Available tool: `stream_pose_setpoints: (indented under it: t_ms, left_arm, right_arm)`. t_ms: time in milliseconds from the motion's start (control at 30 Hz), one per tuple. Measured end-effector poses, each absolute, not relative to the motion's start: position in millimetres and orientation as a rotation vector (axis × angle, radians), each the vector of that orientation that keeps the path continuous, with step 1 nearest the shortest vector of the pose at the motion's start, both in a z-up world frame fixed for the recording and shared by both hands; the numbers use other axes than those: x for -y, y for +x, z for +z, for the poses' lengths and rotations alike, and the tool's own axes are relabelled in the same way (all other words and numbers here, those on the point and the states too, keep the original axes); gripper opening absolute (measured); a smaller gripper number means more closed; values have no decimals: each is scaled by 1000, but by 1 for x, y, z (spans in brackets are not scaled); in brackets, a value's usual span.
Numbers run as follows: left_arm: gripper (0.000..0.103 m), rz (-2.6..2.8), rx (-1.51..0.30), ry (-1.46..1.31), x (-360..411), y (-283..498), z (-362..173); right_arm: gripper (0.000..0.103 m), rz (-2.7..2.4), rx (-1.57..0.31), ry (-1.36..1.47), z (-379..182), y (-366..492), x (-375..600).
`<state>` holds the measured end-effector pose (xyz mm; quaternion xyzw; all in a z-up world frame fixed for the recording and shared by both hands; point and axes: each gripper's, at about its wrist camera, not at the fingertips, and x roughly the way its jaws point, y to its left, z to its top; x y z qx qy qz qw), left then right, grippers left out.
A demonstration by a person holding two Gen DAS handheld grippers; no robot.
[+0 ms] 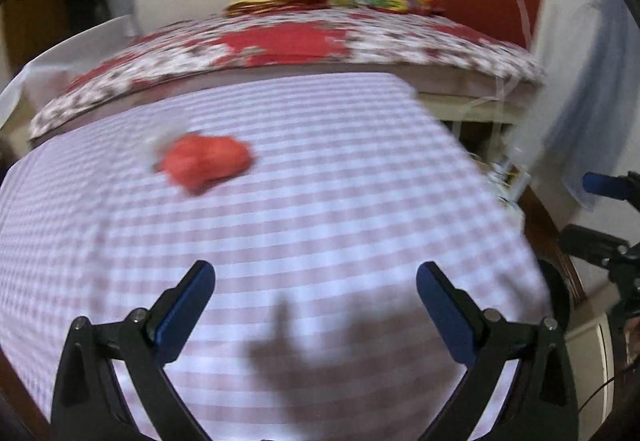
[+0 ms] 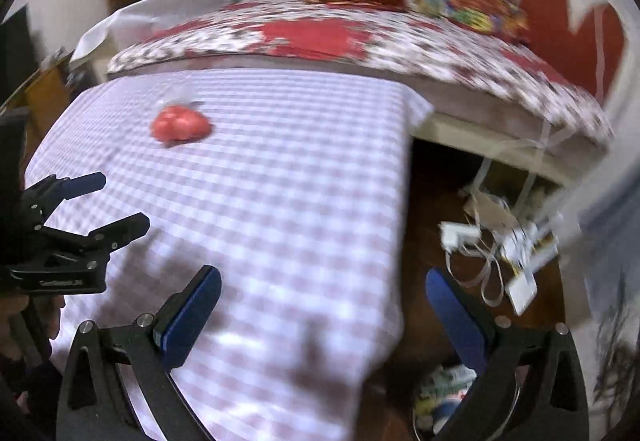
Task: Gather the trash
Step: 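Move both tools back over the table toward the bags, then grasp the red plastic bag with the right tool while the left tool grasps the clear bag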
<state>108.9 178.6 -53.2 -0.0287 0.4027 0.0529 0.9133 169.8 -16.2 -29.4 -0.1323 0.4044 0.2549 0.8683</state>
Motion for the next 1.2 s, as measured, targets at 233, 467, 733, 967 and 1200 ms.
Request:
stream_pose_setpoints:
  t_ms: [233, 467, 733, 967, 1200]
  left_arm:
    - [101, 272, -801, -145, -263, 95, -55]
    - [101, 356, -774, -201, -314, 93, -58]
    - [101, 418, -768, -234, -357, 101, -67]
    - [101, 449, -784, -264, -389, 119, -79]
    - [101, 448, -809, -270, -407, 138, -92]
  right_arm:
    - [103, 641, -841, -317, -20, 196, -75]
    - [103, 696, -824, -333, -24, 218, -154]
    - [103, 735, -847, -390, -49, 237, -218]
    - [103, 762, -895, -427, -82, 259, -263]
    - [96, 768, -934, -480, -121, 287, -304]
